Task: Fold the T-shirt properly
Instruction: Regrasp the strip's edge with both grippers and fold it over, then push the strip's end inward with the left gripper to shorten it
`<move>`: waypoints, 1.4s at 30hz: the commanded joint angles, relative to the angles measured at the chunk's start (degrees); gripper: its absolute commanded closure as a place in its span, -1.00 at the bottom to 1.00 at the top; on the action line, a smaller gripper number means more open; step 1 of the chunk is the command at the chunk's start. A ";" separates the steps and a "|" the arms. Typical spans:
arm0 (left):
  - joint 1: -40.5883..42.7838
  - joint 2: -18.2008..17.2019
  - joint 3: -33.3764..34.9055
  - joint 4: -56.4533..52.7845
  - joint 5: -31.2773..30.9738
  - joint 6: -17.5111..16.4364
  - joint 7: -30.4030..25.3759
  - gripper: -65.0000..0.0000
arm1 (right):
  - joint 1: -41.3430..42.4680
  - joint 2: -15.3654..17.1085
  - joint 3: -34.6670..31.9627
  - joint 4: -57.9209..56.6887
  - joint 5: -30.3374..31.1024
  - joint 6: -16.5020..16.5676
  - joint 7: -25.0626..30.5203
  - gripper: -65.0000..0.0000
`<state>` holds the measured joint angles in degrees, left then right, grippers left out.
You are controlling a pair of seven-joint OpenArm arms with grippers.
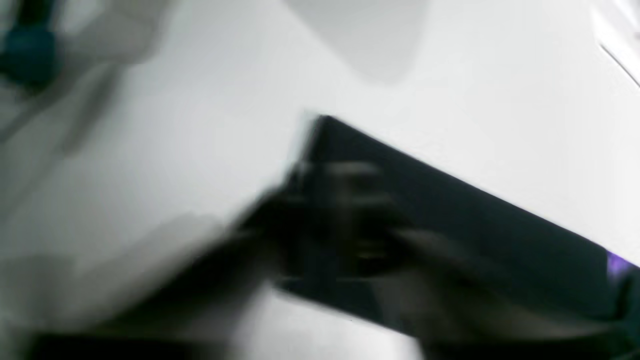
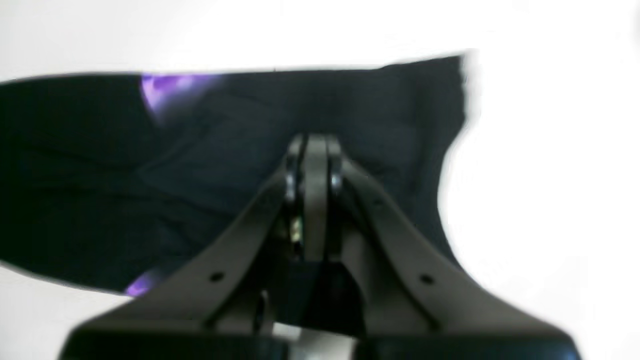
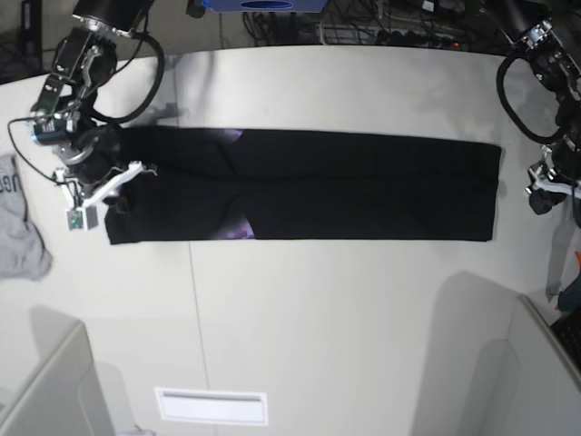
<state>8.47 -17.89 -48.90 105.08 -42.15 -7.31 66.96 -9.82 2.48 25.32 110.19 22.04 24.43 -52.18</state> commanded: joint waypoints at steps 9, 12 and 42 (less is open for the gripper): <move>-4.38 -1.32 0.07 -13.34 -2.38 -6.45 -1.16 -0.63 | -4.37 -0.41 -9.37 3.35 1.39 0.32 0.54 1.00; -6.93 -1.32 3.67 -18.00 0.35 -6.62 -1.24 -0.63 | -4.37 -0.41 -10.86 3.35 1.39 0.32 0.54 1.00; -5.00 -2.46 19.85 -17.82 5.98 -5.04 -9.07 1.00 | -4.20 -1.03 -10.42 3.35 1.39 0.32 0.54 1.00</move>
<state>4.67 -19.29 -28.82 86.21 -35.35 -11.86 59.02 -14.61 1.08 14.68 112.49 22.50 24.49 -52.73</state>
